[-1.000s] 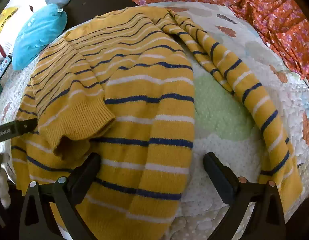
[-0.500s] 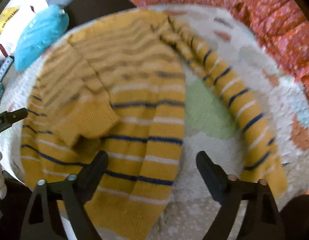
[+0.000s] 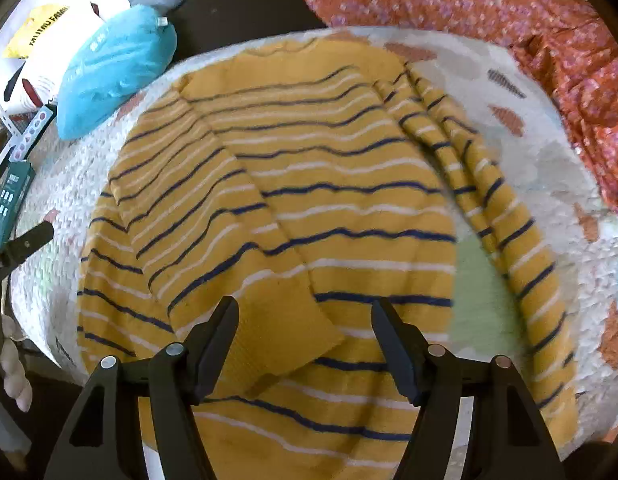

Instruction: Fold small clothes

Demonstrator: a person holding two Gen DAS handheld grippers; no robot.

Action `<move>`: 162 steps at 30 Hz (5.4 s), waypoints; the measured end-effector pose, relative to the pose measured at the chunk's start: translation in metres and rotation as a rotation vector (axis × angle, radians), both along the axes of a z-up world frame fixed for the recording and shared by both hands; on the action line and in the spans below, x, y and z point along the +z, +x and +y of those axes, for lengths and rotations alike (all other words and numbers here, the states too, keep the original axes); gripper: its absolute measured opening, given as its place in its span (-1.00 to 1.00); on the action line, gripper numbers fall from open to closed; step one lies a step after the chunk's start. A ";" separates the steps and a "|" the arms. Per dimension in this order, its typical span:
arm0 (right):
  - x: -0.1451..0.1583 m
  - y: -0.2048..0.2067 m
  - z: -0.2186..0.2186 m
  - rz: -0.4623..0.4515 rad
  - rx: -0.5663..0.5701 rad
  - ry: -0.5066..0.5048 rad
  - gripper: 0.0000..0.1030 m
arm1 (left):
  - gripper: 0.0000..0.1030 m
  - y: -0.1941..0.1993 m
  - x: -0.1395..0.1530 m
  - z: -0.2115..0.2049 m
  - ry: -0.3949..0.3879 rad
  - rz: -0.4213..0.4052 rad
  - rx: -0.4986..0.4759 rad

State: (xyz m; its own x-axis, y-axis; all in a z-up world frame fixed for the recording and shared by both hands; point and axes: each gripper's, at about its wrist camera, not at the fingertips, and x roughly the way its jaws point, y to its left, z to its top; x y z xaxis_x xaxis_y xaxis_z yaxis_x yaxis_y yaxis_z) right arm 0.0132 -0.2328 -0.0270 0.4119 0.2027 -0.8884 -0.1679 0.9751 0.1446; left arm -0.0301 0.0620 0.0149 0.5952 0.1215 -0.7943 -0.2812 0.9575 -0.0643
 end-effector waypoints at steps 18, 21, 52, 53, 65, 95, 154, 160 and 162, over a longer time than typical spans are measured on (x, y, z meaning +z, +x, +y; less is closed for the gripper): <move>0.085 -0.025 0.131 -0.150 0.357 -0.074 -0.91 | 0.97 -0.065 0.012 0.183 -0.147 -0.064 0.673; 0.094 -0.020 0.183 -0.096 0.451 0.083 -0.91 | 0.97 -0.091 0.012 0.210 -0.153 -0.091 0.818; 0.033 -0.031 -0.078 0.109 -0.169 0.268 0.00 | 0.97 -0.026 -0.013 0.094 -0.079 -0.016 0.371; 0.030 -0.038 -0.094 0.116 -0.204 0.280 0.00 | 0.97 -0.024 -0.021 0.082 -0.106 0.011 0.324; -0.018 -0.074 -0.086 0.160 -0.136 0.334 0.08 | 0.97 -0.037 -0.085 0.012 -0.376 0.204 0.083; -0.035 -0.129 -0.114 0.310 -0.090 0.360 -0.92 | -0.79 -0.134 -0.047 -0.034 -0.236 0.418 0.065; 0.015 -0.051 -0.151 0.010 -0.139 -0.029 0.29 | 0.09 -0.054 0.021 -0.179 0.100 0.264 -0.268; 0.024 -0.048 -0.199 -0.005 -0.252 -0.010 0.29 | 0.11 -0.051 0.014 -0.170 0.040 0.292 -0.237; 0.025 -0.044 -0.219 0.009 -0.300 -0.005 0.29 | 0.11 -0.050 0.011 -0.166 0.022 0.303 -0.223</move>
State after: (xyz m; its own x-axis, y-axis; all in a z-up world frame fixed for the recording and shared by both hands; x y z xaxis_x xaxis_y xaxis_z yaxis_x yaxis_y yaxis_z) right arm -0.0312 -0.4521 -0.0022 0.4446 0.0689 -0.8931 0.1290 0.9817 0.1400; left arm -0.0797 -0.1040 0.0254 0.3474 0.0342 -0.9371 -0.0684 0.9976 0.0110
